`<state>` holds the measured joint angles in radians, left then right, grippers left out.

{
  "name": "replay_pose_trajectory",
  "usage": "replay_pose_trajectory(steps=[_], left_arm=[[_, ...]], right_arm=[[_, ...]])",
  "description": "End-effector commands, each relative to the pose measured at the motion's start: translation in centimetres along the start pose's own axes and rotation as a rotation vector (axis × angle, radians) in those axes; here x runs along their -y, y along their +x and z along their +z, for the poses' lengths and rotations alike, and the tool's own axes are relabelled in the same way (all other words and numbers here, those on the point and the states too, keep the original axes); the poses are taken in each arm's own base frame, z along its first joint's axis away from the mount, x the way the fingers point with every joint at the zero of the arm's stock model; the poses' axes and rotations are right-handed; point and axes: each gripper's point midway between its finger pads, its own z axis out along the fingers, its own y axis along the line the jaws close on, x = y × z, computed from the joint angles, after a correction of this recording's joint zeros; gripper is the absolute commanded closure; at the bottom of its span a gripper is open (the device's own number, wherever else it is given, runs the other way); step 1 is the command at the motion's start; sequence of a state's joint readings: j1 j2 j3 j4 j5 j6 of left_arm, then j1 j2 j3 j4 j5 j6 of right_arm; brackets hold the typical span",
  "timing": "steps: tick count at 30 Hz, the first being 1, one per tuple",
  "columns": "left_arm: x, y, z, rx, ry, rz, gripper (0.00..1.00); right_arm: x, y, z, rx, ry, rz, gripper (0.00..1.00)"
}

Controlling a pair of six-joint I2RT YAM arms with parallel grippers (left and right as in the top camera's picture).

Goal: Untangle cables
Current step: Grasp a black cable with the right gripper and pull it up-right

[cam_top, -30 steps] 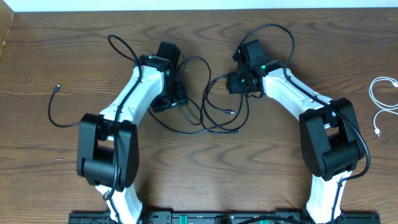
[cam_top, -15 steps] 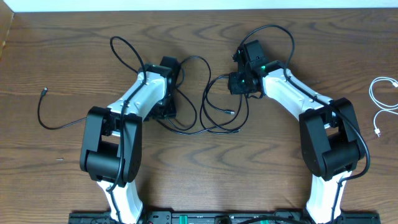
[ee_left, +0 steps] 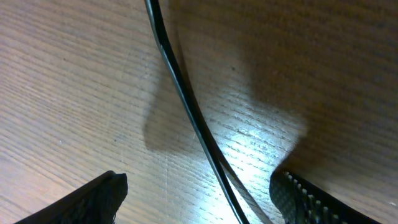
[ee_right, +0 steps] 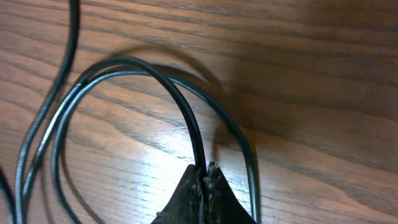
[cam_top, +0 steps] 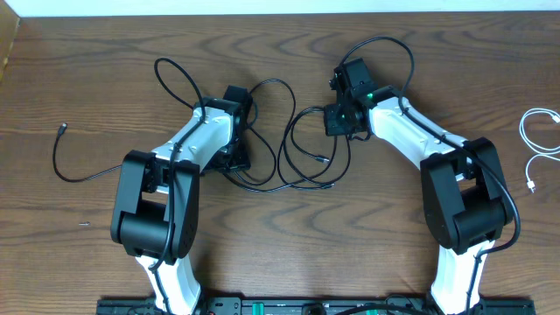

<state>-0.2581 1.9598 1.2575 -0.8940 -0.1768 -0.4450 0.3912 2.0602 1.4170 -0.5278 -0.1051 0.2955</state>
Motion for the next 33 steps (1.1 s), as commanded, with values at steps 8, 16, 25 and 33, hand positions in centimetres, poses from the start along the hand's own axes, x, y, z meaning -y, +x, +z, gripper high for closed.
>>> replay_pose_trajectory(steps=[8,16,25,33], left_arm=[[0.1,-3.7,-10.3,0.24,0.178,-0.064,0.14],[-0.3,-5.4,-15.2,0.419,0.277,-0.109,0.13],[-2.3,-6.2,-13.9,0.451,0.136,-0.134,0.02],[-2.3,-6.2,-13.9,0.451,0.136,-0.134,0.02]], right_arm=[[0.5,0.2,0.4,0.008,0.038,-0.011,0.9],[0.0,-1.1,-0.3,0.052,0.014,-0.061,0.99],[-3.6,-7.1,-11.7,0.326,-0.072,-0.283,0.99],[-6.4,-11.2,-25.3,0.713,-0.103,-0.408,0.99]])
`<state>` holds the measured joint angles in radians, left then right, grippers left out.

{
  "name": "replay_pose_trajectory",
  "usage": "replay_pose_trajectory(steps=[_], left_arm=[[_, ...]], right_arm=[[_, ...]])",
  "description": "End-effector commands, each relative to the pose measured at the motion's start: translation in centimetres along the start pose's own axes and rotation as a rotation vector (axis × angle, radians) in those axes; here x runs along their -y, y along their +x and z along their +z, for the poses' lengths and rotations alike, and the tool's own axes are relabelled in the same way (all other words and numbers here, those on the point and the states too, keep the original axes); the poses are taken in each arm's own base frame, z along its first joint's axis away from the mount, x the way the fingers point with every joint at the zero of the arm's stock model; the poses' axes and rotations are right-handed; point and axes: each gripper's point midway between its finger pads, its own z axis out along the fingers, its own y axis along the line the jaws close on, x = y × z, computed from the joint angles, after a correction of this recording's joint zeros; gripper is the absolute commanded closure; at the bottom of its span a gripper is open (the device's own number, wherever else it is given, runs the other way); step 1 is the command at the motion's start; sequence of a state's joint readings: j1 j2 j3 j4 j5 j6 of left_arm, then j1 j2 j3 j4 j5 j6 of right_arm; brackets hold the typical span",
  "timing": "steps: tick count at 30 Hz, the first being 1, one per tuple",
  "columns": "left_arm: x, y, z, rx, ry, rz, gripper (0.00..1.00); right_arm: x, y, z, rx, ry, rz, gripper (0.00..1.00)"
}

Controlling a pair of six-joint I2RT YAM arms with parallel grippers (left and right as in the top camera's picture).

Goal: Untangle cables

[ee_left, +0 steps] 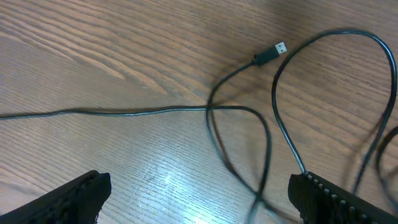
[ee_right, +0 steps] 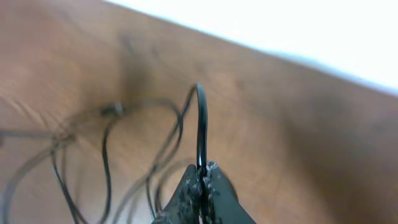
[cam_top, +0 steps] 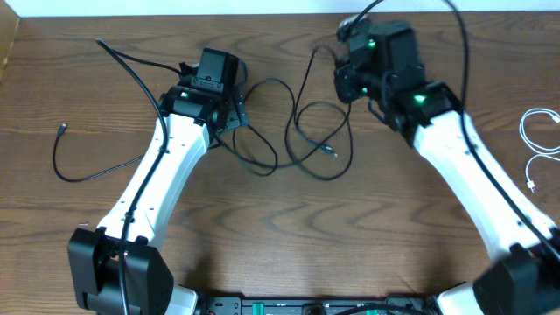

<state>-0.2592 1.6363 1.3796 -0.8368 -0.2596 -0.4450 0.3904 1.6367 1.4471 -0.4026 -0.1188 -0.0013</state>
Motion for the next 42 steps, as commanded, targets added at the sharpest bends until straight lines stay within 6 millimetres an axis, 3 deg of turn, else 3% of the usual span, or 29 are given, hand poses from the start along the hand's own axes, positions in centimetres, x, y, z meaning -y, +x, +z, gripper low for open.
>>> replay_pose_trajectory(steps=[1,6,12,15,21,23,25,31,35,42], left_arm=[[-0.4,0.4,0.6,-0.009,-0.031,0.007,0.02],[-0.4,0.4,0.6,-0.01,-0.031,0.007,0.02],[-0.4,0.4,0.6,-0.01,-0.031,0.007,0.02],[-0.4,0.4,0.6,-0.01,-0.031,0.007,0.02],[-0.4,0.4,0.6,-0.01,-0.031,0.007,0.02],[-0.4,0.4,0.6,-0.01,-0.031,0.007,0.02],[-0.4,0.4,0.6,-0.009,-0.031,0.007,0.02],[-0.4,0.4,0.6,-0.01,-0.031,0.007,0.02],[-0.4,0.4,0.6,-0.01,-0.031,0.007,0.02],[-0.4,0.4,0.6,-0.009,-0.031,0.007,0.02]], right_arm=[[-0.4,-5.1,-4.0,0.177,0.003,-0.078,0.99],[-1.0,-11.2,-8.8,0.432,0.027,-0.179,0.99],[-0.1,-15.5,-12.1,0.626,0.126,-0.229,0.99],[2.2,-16.2,-12.9,0.648,0.273,-0.232,0.99],[8.9,-15.7,-15.2,0.618,0.603,-0.166,0.99],[11.9,-16.0,-17.5,0.644,0.759,-0.13,0.99],[15.3,-16.5,-21.3,0.728,0.934,-0.037,0.99],[18.6,-17.9,-27.8,0.949,1.084,0.054,0.99],[20.5,-17.1,-28.4,0.921,1.131,0.061,0.99],[25.1,-11.2,-23.7,0.59,1.15,0.116,0.99]])
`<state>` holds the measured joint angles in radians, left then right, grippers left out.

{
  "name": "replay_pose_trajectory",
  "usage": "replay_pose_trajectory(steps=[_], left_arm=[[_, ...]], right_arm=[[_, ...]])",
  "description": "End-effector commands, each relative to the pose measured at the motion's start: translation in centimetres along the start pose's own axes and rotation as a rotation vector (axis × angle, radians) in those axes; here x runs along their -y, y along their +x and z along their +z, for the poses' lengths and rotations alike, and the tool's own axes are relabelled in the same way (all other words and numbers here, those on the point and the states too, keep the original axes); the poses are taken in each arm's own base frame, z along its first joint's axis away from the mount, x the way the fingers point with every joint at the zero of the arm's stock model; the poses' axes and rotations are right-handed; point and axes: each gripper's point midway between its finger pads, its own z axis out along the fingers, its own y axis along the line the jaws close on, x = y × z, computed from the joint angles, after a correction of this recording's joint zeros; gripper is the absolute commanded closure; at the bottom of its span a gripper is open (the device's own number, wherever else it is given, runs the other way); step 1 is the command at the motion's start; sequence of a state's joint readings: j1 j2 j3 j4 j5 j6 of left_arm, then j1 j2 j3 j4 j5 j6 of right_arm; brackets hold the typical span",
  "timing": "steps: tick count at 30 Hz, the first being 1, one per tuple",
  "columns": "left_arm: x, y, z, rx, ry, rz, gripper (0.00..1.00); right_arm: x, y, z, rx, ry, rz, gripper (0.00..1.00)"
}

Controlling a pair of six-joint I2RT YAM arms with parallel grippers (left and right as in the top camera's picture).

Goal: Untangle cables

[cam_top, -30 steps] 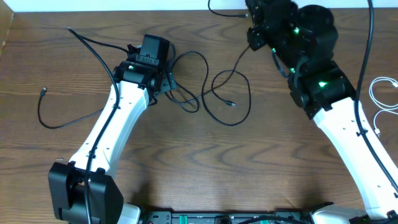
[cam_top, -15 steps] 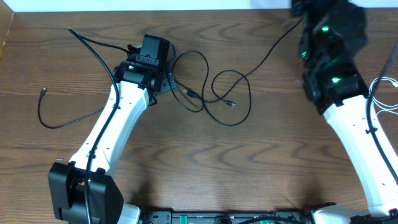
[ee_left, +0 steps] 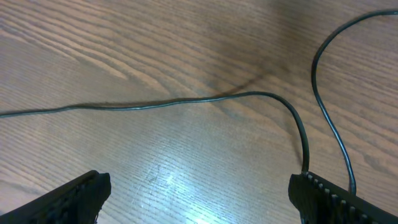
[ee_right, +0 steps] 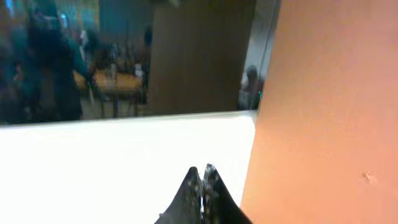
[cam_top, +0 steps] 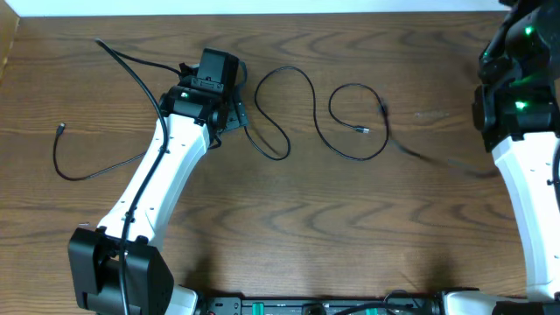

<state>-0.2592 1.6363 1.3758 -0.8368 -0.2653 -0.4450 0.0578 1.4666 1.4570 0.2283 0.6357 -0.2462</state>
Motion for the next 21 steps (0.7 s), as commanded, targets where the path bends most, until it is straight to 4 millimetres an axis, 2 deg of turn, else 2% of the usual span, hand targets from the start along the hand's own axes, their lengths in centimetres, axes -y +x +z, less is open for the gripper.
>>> replay_pose_trajectory(steps=[1,2,5,7,8,9,10,13,15,19,21], left_arm=[[-0.3,0.3,0.5,-0.009,-0.024,0.006,0.02],[-0.3,0.3,0.5,-0.009,-0.024,0.006,0.02],[-0.3,0.3,0.5,-0.009,-0.024,0.006,0.02],[-0.3,0.3,0.5,-0.009,-0.024,0.006,0.02],[-0.3,0.3,0.5,-0.009,-0.024,0.006,0.02],[-0.3,0.3,0.5,-0.009,-0.024,0.006,0.02],[-0.3,0.3,0.5,-0.009,-0.024,0.006,0.02],[-0.3,0.3,0.5,-0.009,-0.024,0.006,0.02],[-0.3,0.3,0.5,-0.009,-0.024,0.006,0.02],[-0.3,0.3,0.5,-0.009,-0.024,0.006,0.03],[-0.3,0.3,0.5,-0.009,-0.024,0.006,0.01]], right_arm=[[0.9,3.7,1.0,-0.122,0.025,-0.034,0.99],[1.2,5.9,1.2,-0.193,0.029,-0.05,0.99],[1.3,10.1,1.1,-0.333,0.027,-0.061,0.99],[0.3,13.8,0.4,-0.461,-0.023,-0.057,0.99],[-1.0,16.7,-0.5,-0.566,-0.092,-0.06,0.98],[-1.4,17.5,-0.8,-0.596,-0.116,-0.063,0.98],[-2.6,19.7,-1.8,-0.68,-0.183,-0.074,0.95],[-5.1,24.2,-4.3,-0.863,-0.323,-0.059,0.95],[-7.1,27.7,-7.0,-1.03,-0.423,-0.011,0.93],[-9.2,32.6,-11.2,-1.276,-0.517,0.029,0.93],[-9.4,35.1,-13.1,-1.394,-0.529,0.004,0.87]])
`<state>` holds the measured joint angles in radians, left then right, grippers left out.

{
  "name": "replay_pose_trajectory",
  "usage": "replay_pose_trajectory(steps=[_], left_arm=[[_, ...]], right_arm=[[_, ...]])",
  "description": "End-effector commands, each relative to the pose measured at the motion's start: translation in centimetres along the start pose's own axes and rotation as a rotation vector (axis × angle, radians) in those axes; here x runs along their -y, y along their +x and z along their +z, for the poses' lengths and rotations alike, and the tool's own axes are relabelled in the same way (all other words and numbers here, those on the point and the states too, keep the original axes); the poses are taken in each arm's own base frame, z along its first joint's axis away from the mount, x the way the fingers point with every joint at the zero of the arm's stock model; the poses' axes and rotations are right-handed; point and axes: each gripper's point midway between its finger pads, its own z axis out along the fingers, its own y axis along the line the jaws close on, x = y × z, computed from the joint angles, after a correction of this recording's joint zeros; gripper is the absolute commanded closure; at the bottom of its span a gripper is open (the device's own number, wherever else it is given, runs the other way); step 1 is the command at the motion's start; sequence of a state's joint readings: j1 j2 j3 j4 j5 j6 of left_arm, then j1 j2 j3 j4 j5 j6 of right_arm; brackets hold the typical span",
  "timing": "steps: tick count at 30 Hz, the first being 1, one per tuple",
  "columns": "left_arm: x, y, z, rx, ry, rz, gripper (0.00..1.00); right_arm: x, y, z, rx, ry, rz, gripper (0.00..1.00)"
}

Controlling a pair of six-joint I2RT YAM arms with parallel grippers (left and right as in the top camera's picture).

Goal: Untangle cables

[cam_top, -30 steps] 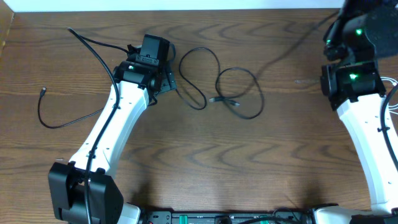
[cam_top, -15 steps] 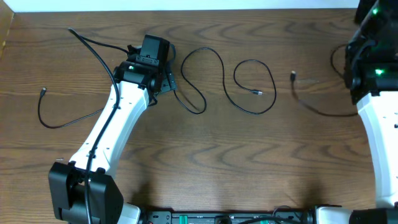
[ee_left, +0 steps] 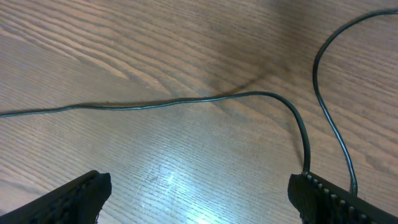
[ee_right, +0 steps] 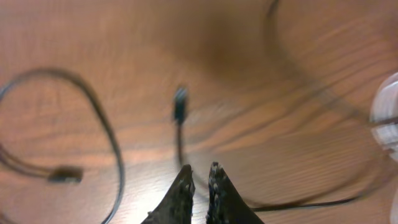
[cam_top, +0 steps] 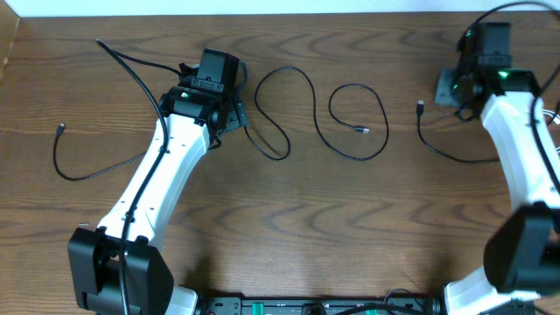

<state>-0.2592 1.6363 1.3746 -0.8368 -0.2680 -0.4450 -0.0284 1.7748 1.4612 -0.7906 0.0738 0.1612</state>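
Three black cables lie apart on the wooden table. An S-shaped cable runs from under my left gripper, which is wide open, the cable crossing ahead and brushing its right finger. A small loop lies mid-table. The third cable, plug ahead of my right gripper, passes under the fingertips. Those fingers stand a narrow gap apart with nothing clearly pinched.
A white cable lies coiled at the far right edge. Another thin black cable curves at the far left, and a black lead runs to the back left. The table's back edge meets a white wall.
My right arm, then high at the far right with shut fingers and its camera off the table, is now low at the back right, fingers slightly parted. The third cable now rests still. Left arm unchanged.
Both grippers were low at a tangle mid-table, the right shut on a black cable, the left open around one. Then both were raised, the right holding its cable at the back. Later the cables lay separated; now the pulled one lies at the right.
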Motion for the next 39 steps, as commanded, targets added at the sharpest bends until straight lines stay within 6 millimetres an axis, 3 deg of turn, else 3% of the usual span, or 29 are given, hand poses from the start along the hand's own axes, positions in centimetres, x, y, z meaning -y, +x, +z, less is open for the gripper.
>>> replay_pose_trajectory(steps=[1,3,4,8,9,12,13,17,19,25,29,37,38,39], left_arm=[[-0.2,0.3,0.5,-0.01,-0.021,0.006,0.02],[-0.2,0.3,0.5,-0.01,-0.021,0.006,0.02],[-0.2,0.3,0.5,-0.01,-0.021,0.006,0.02],[-0.2,0.3,0.5,-0.01,-0.021,0.006,0.02],[-0.2,0.3,0.5,-0.01,-0.021,0.006,0.02],[-0.2,0.3,0.5,-0.01,-0.021,0.006,0.02],[-0.2,0.3,0.5,-0.01,-0.021,0.006,0.02],[-0.2,0.3,0.5,-0.01,-0.021,0.006,0.02],[-0.2,0.3,0.5,-0.01,-0.021,0.006,0.02],[-0.2,0.3,0.5,-0.01,-0.021,0.006,0.02],[-0.2,0.3,0.5,-0.01,-0.021,0.006,0.02],[-0.2,0.3,0.5,-0.01,-0.021,0.006,0.02],[-0.2,0.3,0.5,-0.01,-0.021,0.006,0.02],[-0.2,0.3,0.5,-0.01,-0.021,0.006,0.02]], right_arm=[[-2.5,4.5,3.2,-0.216,-0.112,0.037,0.77],[-2.0,6.5,4.9,-0.302,-0.083,-0.002,0.64],[-1.7,7.9,6.4,-0.36,-0.066,-0.03,0.52],[-1.4,11.1,10.2,-0.484,-0.054,-0.074,0.49],[-1.4,11.6,10.9,-0.499,-0.052,-0.074,0.52],[-0.2,12.5,13.5,-0.517,0.011,-0.118,0.99],[0.9,12.5,13.9,-0.511,0.075,-0.137,0.99],[6.2,9.0,13.2,-0.395,0.394,-0.202,0.99],[6.6,7.5,12.2,-0.357,0.427,-0.203,0.99],[6.7,-0.3,6.4,-0.097,0.417,-0.123,0.99],[7.8,-2.4,4.8,-0.009,0.419,-0.072,0.99],[12.2,-2.5,6.5,0.03,0.37,0.239,0.99],[12.3,-2.4,6.9,0.023,0.323,0.261,0.86],[12.3,-2.3,7.0,0.017,0.29,0.274,0.64]])
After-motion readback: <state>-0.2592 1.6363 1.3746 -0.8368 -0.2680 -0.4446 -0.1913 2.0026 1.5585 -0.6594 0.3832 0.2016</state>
